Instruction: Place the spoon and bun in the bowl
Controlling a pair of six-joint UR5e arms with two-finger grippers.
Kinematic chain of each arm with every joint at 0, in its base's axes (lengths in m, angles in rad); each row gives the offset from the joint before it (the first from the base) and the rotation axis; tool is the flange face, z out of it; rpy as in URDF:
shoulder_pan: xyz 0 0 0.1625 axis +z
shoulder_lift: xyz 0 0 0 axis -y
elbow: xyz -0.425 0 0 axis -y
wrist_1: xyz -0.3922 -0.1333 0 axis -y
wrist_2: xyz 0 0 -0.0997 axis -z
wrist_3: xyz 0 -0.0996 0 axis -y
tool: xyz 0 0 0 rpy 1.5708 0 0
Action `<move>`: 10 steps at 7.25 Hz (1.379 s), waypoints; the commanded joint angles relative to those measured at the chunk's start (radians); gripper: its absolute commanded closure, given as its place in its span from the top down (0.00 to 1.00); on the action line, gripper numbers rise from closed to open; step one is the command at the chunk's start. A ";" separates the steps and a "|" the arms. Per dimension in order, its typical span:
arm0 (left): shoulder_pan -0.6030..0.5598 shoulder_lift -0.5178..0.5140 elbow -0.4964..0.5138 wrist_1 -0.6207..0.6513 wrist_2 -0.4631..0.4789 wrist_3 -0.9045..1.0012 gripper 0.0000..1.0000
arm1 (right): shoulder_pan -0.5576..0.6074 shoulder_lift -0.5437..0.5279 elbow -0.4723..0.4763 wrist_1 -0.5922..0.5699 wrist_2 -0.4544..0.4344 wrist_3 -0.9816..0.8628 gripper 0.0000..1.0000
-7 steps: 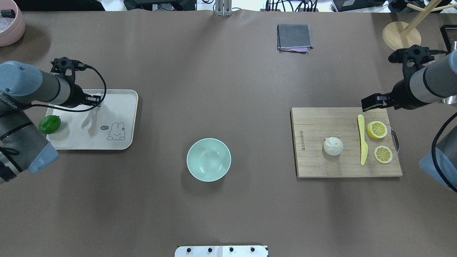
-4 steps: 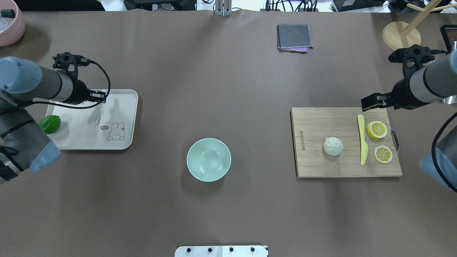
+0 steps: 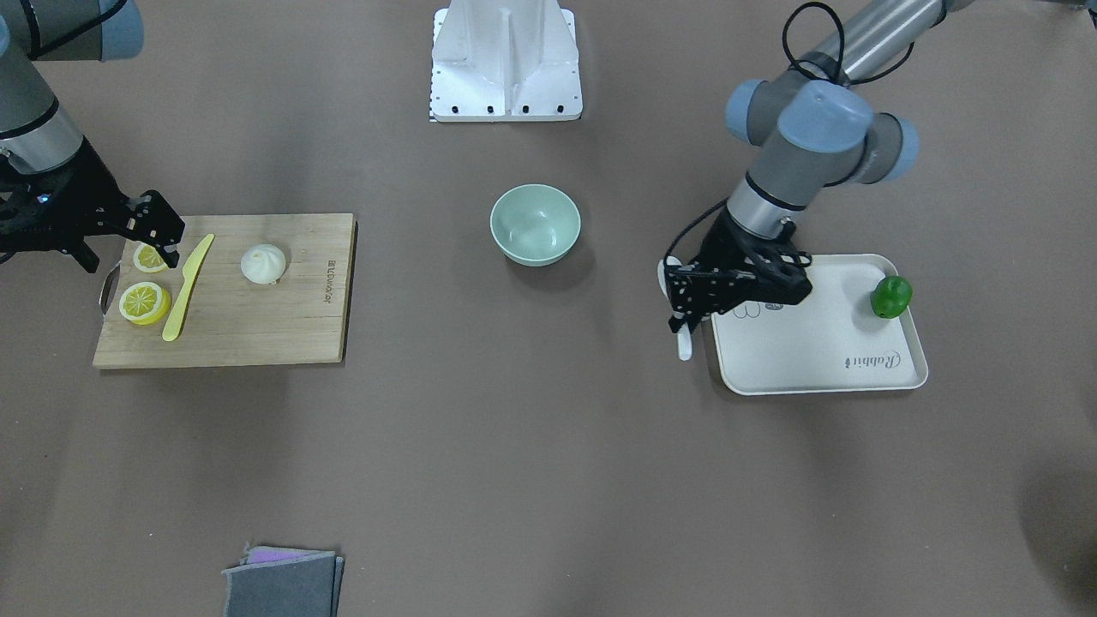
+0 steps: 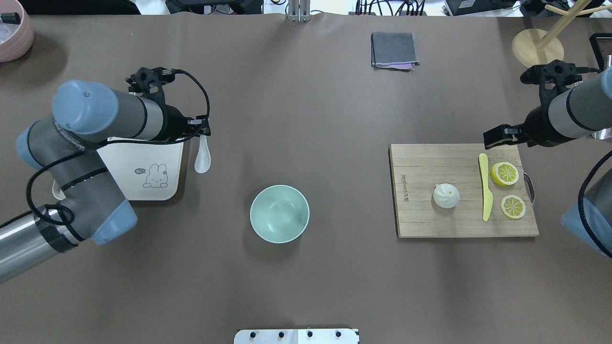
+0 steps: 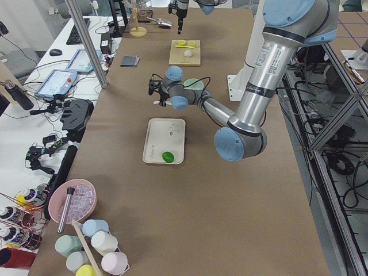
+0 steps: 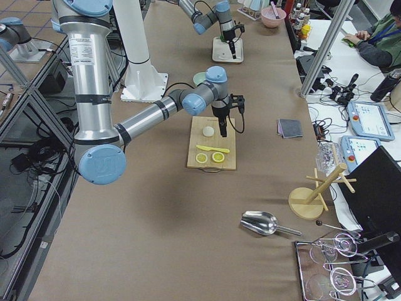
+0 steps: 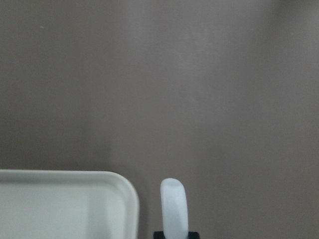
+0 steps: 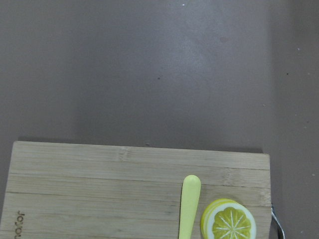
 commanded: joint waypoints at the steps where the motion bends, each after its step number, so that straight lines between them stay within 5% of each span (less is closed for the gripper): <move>1: 0.135 -0.054 -0.023 0.001 0.131 -0.121 0.00 | 0.000 -0.001 -0.001 -0.001 -0.003 0.000 1.00; 6: 0.257 -0.068 -0.085 0.001 0.221 -0.169 0.00 | -0.003 -0.001 -0.001 -0.001 -0.009 0.000 1.00; 7: 0.258 -0.064 -0.083 0.001 0.224 -0.164 0.43 | -0.003 -0.001 -0.001 -0.001 -0.009 0.000 1.00; 8: 0.260 -0.056 -0.083 0.000 0.234 -0.161 0.98 | -0.003 -0.001 -0.001 -0.001 -0.009 0.000 1.00; 10: 0.265 -0.042 -0.109 0.007 0.278 -0.135 0.98 | -0.011 0.000 0.002 0.000 -0.011 0.026 1.00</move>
